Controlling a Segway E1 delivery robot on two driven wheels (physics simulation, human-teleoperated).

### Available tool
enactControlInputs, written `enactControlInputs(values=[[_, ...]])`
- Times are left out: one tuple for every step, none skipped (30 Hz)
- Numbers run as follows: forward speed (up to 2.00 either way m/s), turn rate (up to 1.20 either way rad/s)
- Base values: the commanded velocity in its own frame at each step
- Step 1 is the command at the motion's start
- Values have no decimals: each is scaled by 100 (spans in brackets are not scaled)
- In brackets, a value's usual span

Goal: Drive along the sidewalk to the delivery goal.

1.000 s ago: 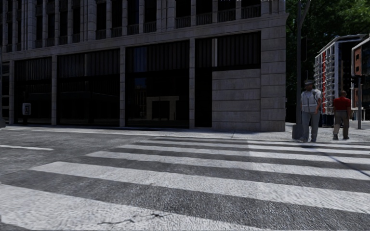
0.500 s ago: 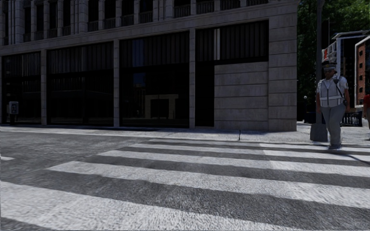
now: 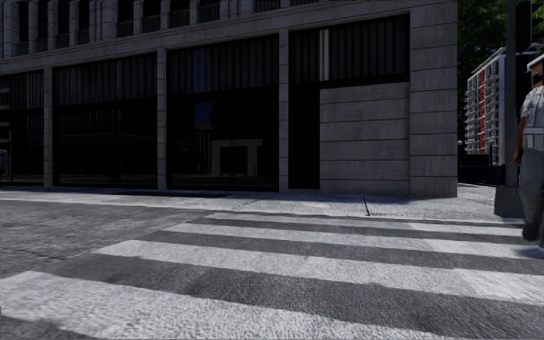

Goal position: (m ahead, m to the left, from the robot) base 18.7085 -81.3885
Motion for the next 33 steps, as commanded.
enactControlInputs(values=[[200, 0], [200, 0], [200, 0], [200, 0], [200, 0], [200, 0], [200, 0], [200, 0], [200, 0], [200, 0], [200, 0], [200, -13], [200, -25], [200, -36], [200, -36], [200, -41], [200, -47], [200, -53], [200, -56], [200, -57], [200, -57], [200, -57], [200, -57], [200, -57], [200, -57], [200, -57], [200, -57], [200, -57], [200, -57], [200, -57], [200, -57], [200, -57], [200, -57]])
